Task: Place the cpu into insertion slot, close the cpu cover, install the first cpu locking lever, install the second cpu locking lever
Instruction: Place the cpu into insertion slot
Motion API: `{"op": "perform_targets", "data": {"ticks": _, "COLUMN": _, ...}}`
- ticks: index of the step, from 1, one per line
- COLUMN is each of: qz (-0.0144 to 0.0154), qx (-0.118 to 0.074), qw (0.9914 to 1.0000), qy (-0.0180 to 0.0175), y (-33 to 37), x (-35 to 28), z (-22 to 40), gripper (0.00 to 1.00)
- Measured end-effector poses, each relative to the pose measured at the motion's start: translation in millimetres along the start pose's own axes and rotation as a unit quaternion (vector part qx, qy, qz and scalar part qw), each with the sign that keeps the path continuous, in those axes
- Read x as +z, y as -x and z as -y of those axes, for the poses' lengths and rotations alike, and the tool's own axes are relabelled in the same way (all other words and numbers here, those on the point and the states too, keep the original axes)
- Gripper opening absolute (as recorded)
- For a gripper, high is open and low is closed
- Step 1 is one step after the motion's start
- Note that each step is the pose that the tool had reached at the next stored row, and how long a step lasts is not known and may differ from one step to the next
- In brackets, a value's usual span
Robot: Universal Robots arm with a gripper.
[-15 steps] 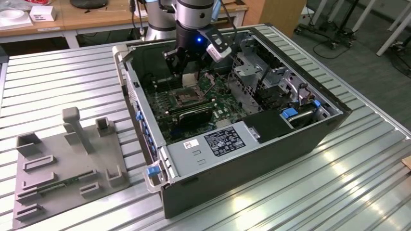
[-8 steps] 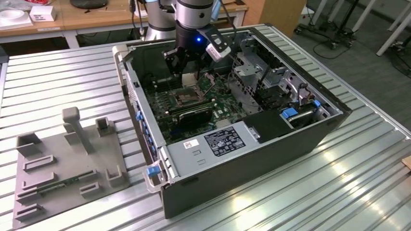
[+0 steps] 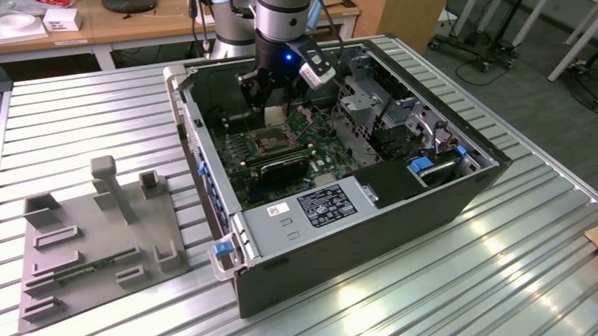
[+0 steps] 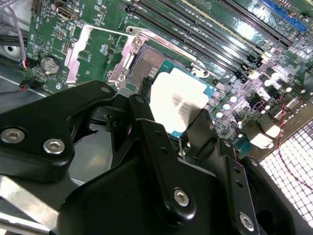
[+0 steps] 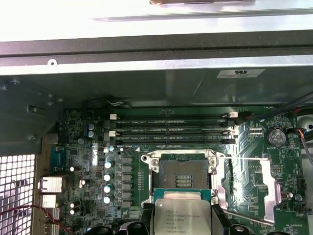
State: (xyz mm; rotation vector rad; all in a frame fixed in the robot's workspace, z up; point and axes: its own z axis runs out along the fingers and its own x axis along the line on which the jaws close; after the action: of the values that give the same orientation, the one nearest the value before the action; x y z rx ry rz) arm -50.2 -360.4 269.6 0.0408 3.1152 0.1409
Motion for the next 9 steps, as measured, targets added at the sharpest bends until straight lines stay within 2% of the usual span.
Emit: {"op": "perform_targets", "data": {"ticks": 9, "qz": 0.0000, "qx": 0.000, "qw": 1.00000, "qy": 0.0003, "y": -0.1, "x": 2.6, "z": -0.2, "gripper": 0.54}}
